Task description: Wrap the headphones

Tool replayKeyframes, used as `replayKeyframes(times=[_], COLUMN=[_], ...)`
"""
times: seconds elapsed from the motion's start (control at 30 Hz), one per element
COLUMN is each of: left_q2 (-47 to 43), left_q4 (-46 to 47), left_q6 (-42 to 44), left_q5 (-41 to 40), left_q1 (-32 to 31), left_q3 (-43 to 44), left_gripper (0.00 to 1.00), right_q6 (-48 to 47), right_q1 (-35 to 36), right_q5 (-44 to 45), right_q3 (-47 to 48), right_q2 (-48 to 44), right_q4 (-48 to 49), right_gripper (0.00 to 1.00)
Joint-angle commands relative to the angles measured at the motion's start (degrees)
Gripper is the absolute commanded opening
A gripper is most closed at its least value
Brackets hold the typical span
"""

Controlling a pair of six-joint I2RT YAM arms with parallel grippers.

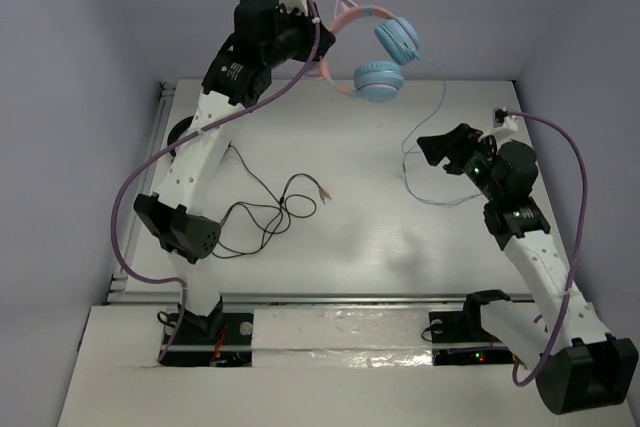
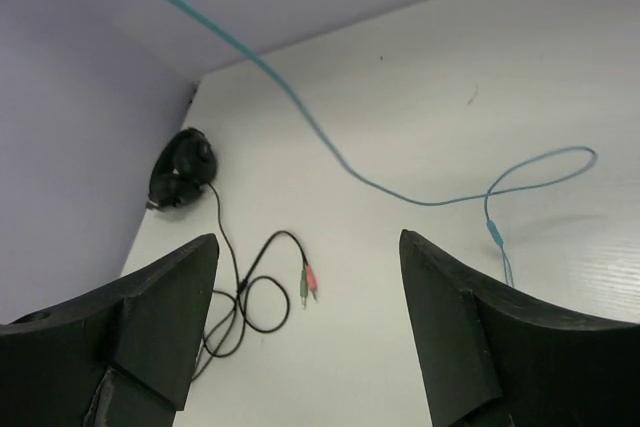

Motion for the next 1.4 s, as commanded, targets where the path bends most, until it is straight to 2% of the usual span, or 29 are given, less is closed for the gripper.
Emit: replayKeyframes(times=[0.0, 0.33, 0.63, 0.8, 0.93, 1.03, 1.07, 1.13, 1.17, 1.2, 1.27, 1.37], left_q2=[-3.71, -7.40, -10.74, -11.89, -12.15, -12.24, -12.24, -12.24, -12.15, -12.15, -12.59, -13.21], left_q4=[-0.17, 1.85, 2.73, 2.90, 2.73, 2.90, 2.99, 3.52, 3.61, 3.95, 4.92, 7.64], left_q6=[-4.40, -9.85, -12.04, -13.54, -13.72, -13.54, -13.54, -13.89, -14.07, -14.07, -14.50, -16.86], left_q5=[2.90, 7.82, 8.88, 10.19, 10.02, 8.79, 8.27, 8.26, 8.00, 7.82, 5.99, 5.01], left_q1=[0.94, 2.00, 2.00, 2.00, 2.00, 2.00, 2.00, 2.00, 2.00, 2.00, 2.00, 2.00], left_q3=[4.44, 2.95, 3.22, 4.27, 4.27, 4.27, 4.27, 4.18, 4.18, 3.75, 2.18, -1.17], left_gripper=[0.00, 0.00, 0.00, 0.00, 0.00, 0.00, 0.00, 0.00, 0.00, 0.00, 0.00, 0.00], right_q6=[-2.41, -2.31, -1.44, 1.28, 1.02, 1.63, 1.90, 2.86, 3.39, 4.00, 5.93, 5.51], right_q1=[-0.37, -0.37, -0.37, -0.37, -0.37, 0.94, 0.95, 1.47, 1.48, 1.48, 2.00, 4.45], right_q5=[-2.44, 1.07, -6.04, -11.05, -15.10, -15.63, -15.46, -15.37, -14.58, -14.40, -13.44, -10.64], right_q3=[-1.03, -7.89, -6.84, -8.15, -7.27, -8.41, -8.85, -10.43, -11.13, -11.83, -13.94, -14.22], right_q2=[2.09, 9.21, 19.49, 24.41, 26.53, 26.97, 27.15, 27.59, 27.68, 27.68, 27.07, 26.10], right_q4=[7.27, 17.38, 25.46, 34.77, 35.93, 36.71, 37.24, 39.17, 40.05, 41.89, 44.00, 42.01], right_gripper=[0.79, 0.76, 0.71, 0.71, 0.68, 0.58, 0.51, 0.42, 0.30, 0.24, 0.12, 0.01])
